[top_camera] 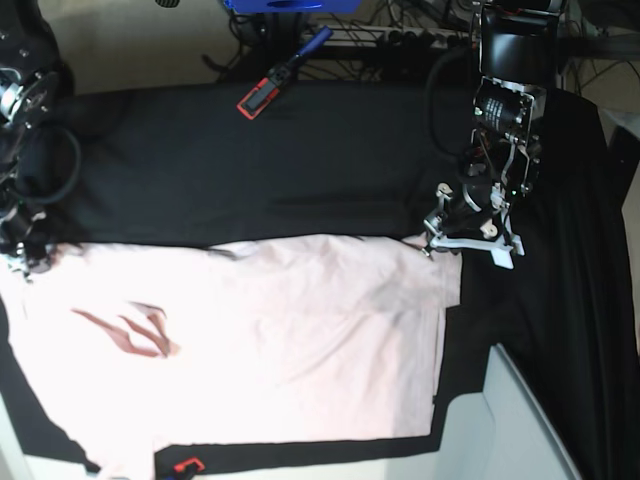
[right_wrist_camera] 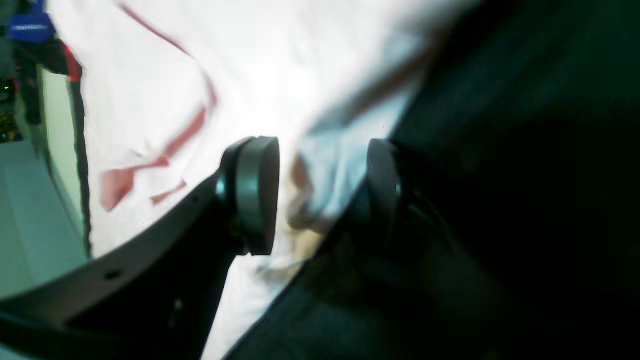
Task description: Fold the T-shirt properly
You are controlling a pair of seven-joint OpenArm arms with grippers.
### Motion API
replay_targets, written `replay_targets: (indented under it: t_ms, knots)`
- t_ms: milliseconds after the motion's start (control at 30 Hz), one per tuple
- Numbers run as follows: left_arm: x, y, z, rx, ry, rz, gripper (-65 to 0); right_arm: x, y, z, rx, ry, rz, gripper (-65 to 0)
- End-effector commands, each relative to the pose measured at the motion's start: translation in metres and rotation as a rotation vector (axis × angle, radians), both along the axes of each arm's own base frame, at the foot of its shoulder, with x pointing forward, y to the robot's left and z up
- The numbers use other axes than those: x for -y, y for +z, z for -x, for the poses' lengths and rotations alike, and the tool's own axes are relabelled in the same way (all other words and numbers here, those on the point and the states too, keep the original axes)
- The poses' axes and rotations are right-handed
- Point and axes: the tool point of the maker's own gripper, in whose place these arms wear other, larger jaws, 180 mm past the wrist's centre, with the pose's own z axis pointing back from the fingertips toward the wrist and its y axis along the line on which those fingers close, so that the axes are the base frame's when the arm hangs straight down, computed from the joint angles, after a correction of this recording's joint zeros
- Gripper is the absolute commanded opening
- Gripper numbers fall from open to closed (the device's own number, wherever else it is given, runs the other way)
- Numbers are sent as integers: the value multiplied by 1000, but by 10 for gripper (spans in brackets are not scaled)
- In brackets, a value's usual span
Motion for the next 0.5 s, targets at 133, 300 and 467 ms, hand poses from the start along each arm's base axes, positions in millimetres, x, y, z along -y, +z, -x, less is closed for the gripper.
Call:
replay_targets:
  t_ms: [133,300,467]
  knots:
    - [-3,6,-5,19,-4,-2,-438,6,9,-9,17,-3,1,-425]
    - [-3,6,-5,19,-4,-2,-440,11,12,-12,22,-18,8,-650]
    - [0,4,-1,12,-13,-2,-601,18,14,-8,18,-14,21,-650]
